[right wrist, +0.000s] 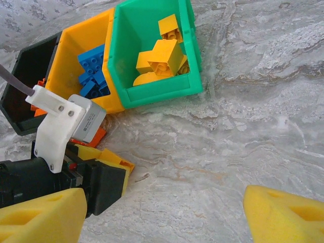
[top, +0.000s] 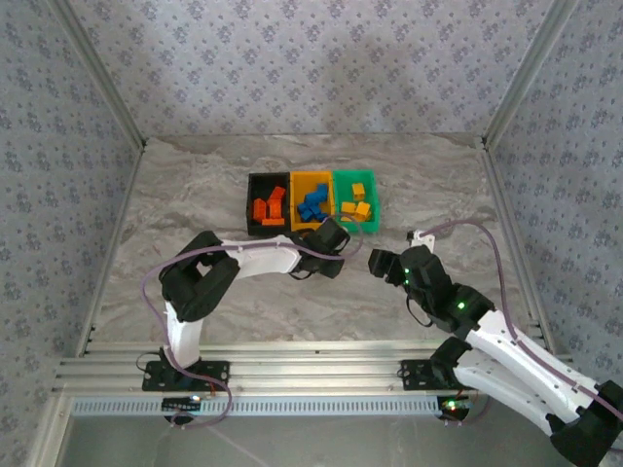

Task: Sort the legos into containers by color

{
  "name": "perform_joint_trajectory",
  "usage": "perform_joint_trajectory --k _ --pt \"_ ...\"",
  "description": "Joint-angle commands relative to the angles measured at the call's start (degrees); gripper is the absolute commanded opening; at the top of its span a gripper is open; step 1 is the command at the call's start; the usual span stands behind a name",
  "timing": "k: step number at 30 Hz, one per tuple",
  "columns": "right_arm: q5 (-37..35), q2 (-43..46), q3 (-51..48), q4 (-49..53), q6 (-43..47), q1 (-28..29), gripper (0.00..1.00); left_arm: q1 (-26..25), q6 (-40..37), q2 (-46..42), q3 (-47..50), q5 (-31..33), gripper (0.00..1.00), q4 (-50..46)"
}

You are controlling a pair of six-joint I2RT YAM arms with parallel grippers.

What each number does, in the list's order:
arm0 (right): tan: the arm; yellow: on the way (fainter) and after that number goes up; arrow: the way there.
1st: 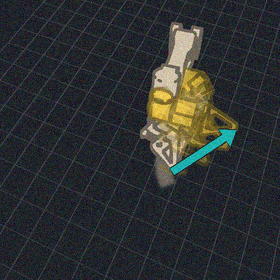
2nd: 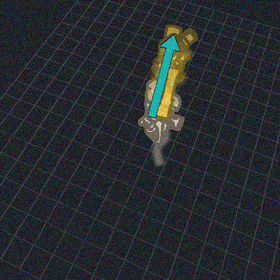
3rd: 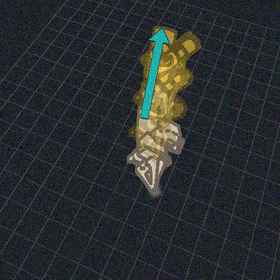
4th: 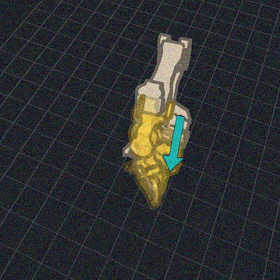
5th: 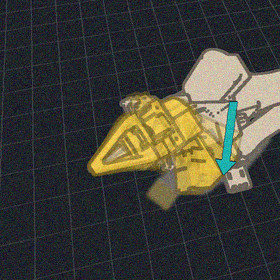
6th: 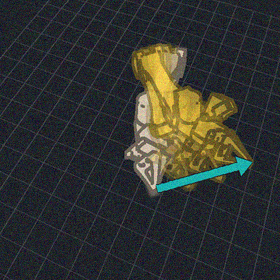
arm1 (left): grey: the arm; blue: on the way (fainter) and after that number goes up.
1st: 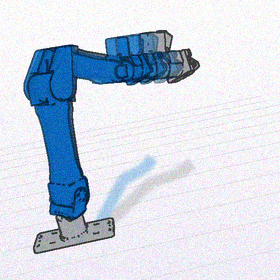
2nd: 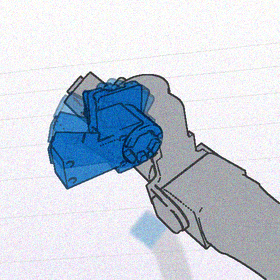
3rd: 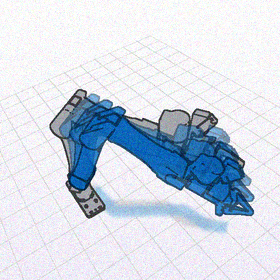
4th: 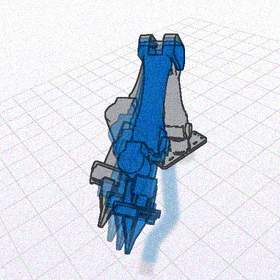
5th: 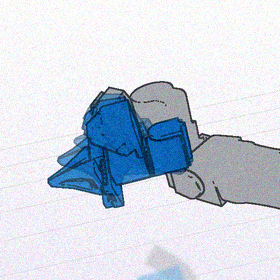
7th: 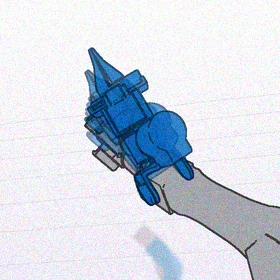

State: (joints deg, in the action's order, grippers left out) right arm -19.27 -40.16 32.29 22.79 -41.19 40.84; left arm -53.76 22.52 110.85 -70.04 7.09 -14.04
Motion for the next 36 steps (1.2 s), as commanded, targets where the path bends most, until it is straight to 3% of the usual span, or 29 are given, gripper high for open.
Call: perform_joint_trajectory --k 1,8,23,25,29,33,36 --pt "0.11 0.61 -1.07 0.93 -1.03 -0.37 0.83 0.07 0.63 -4.63 -0.43 0.11 0.32 0.76" --pt "0.74 0.0 -1.89 0.62 -1.11 -0.87 0.83 3.73 -0.68 -2.55 -13.14 -0.37 0.32 -0.9" --pt "4.22 -3.82 -3.14 -1.74 0.58 -1.35 0.83 7.86 -2.23 21.99 -52.59 2.23 0.39 -13.99" --pt "5.21 -4.11 -3.38 -2.27 0.58 -1.3 0.83 8.2 -1.74 24.68 -57.07 1.81 0.43 -16.19" --pt "7.51 -5.06 -3.38 -3.37 0.5 -1.15 0.84 8.22 -1.18 27.17 -63.69 0.52 0.64 -19.52" --pt "8.6 -6.17 -3.01 -4.54 0.23 -0.72 0.84 7.93 -0.82 23.6 -62.99 -0.48 0.74 -19.37" --pt "9.16 -7.36 -2.55 -5.76 0.21 -0.4 0.84 7.42 -0.42 16.53 -56.08 -2.0 0.79 -15.36"
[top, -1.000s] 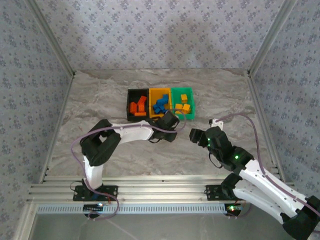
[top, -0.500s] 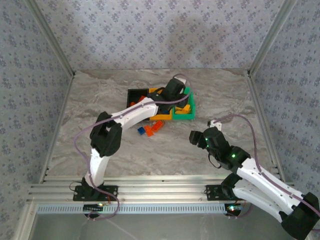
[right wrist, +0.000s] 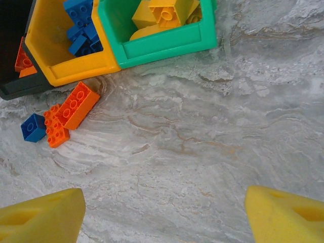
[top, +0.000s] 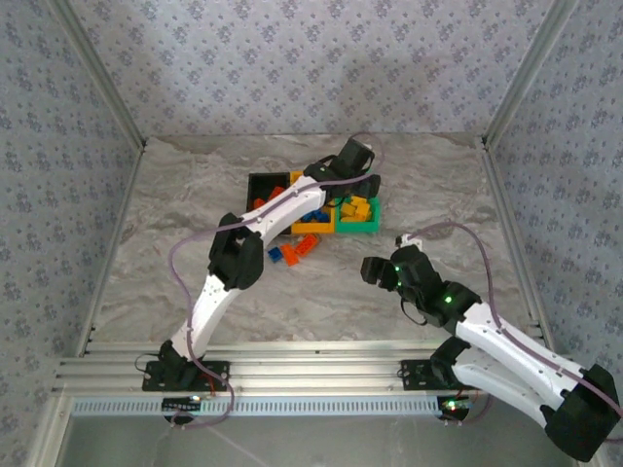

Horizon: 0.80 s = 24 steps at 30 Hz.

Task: Sort the legos into containers by color

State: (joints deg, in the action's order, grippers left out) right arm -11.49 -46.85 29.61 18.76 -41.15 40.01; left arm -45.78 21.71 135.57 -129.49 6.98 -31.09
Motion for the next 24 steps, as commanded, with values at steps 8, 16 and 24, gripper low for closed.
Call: perform_joint_trajectory --k 8,16,24 --pt "4.32 -7.54 1.9 -7.73 1.24 2.42 0.84 -1.15 5.77 -38.2 43.22 -4.59 0.89 21.06" --pt "4.35 -24.96 11.09 -12.01 4.59 9.36 0.83 -1.07 14.19 -68.76 81.72 6.76 0.99 22.21" --pt "6.21 -45.87 27.88 -11.64 9.8 13.0 0.77 0.93 23.5 -93.8 98.63 16.04 0.99 4.33"
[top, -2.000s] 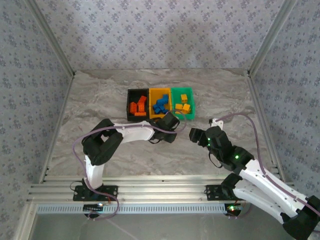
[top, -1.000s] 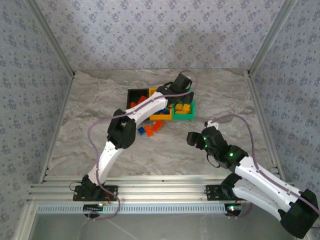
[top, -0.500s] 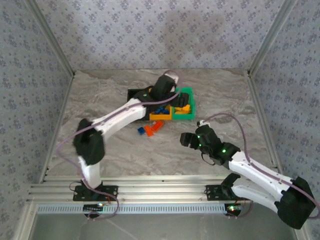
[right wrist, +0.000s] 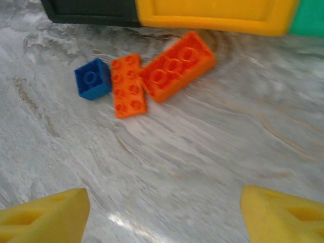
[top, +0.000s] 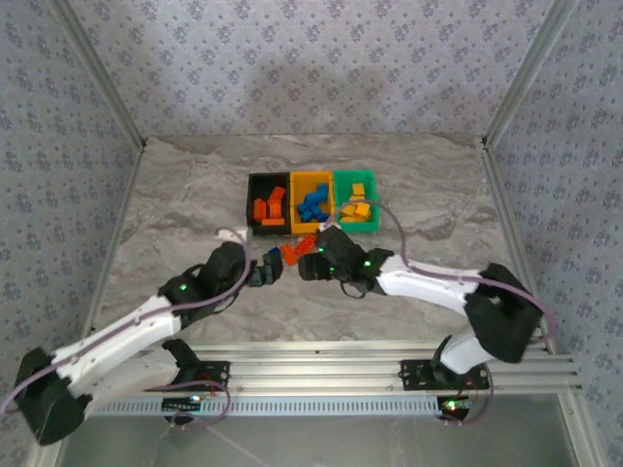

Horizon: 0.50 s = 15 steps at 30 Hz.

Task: Sort the legos into containers by color

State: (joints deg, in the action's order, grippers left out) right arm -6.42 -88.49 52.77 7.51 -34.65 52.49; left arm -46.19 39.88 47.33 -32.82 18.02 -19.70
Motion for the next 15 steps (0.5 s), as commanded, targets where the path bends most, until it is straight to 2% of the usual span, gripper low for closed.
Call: perform_joint_trajectory --k 1,7,15 --pt "1.79 -6.83 7.12 -0.3 4.14 0.71 0.76 2.08 6.27 -8.62 3.28 4.78 1.0 -8.91" --pt "2.55 -19.06 21.89 4.51 8.35 1.11 0.68 3.86 9.08 -20.84 6.93 5.13 0.99 -15.34" --pt "2.28 -28.98 32.93 9.27 10.79 1.17 0.6 4.13 8.73 -22.51 7.11 4.74 0.99 -16.83"
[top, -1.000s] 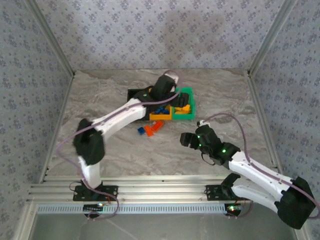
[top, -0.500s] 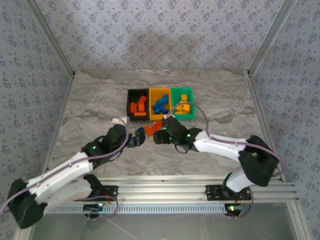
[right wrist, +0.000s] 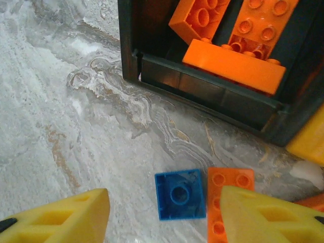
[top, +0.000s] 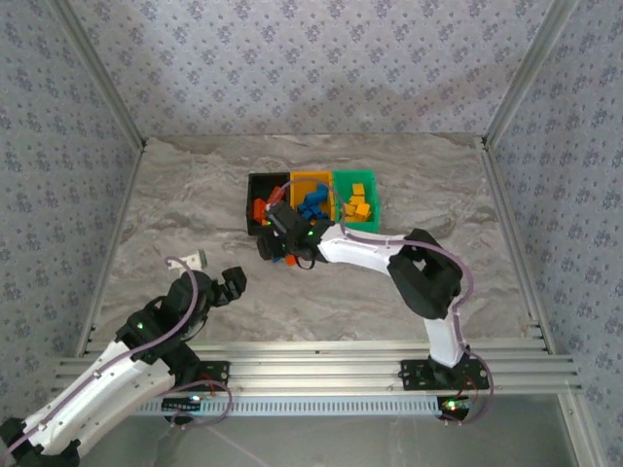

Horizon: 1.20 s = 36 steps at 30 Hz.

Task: Sort the legos into containers by color

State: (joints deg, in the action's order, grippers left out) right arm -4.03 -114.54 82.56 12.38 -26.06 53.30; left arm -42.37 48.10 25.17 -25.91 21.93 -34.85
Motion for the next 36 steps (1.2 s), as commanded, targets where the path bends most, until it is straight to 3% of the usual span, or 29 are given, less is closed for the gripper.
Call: perform_joint_trajectory --k 1,16,20,25,30,36 --pt "-0.17 -3.84 3.91 4.7 2.19 0.39 0.6 0.31 0.51 -0.43 0.11 0.86 0.99 -1.79" --pt "2.38 -7.26 5.87 5.69 2.37 4.74 0.55 0.4 -0.06 -4.42 -0.82 2.54 1.0 -3.68" --pt "-4.92 -8.38 7.42 9.9 0.91 5.87 0.65 0.43 -0.02 -4.86 -1.14 2.81 0.99 -3.65" --pt "-5.86 -10.29 7.44 10.11 0.16 5.94 0.68 0.47 -0.02 -4.86 -1.77 2.66 0.99 -4.95" --pt "-5.28 -11.88 8.15 9.34 0.67 6.04 0.61 0.52 -0.02 -4.77 -2.2 2.32 0.99 -4.79" --pt "-5.11 -11.05 8.11 7.81 1.73 6.04 0.44 0.47 -0.04 -4.32 -2.99 1.82 0.99 -4.35"
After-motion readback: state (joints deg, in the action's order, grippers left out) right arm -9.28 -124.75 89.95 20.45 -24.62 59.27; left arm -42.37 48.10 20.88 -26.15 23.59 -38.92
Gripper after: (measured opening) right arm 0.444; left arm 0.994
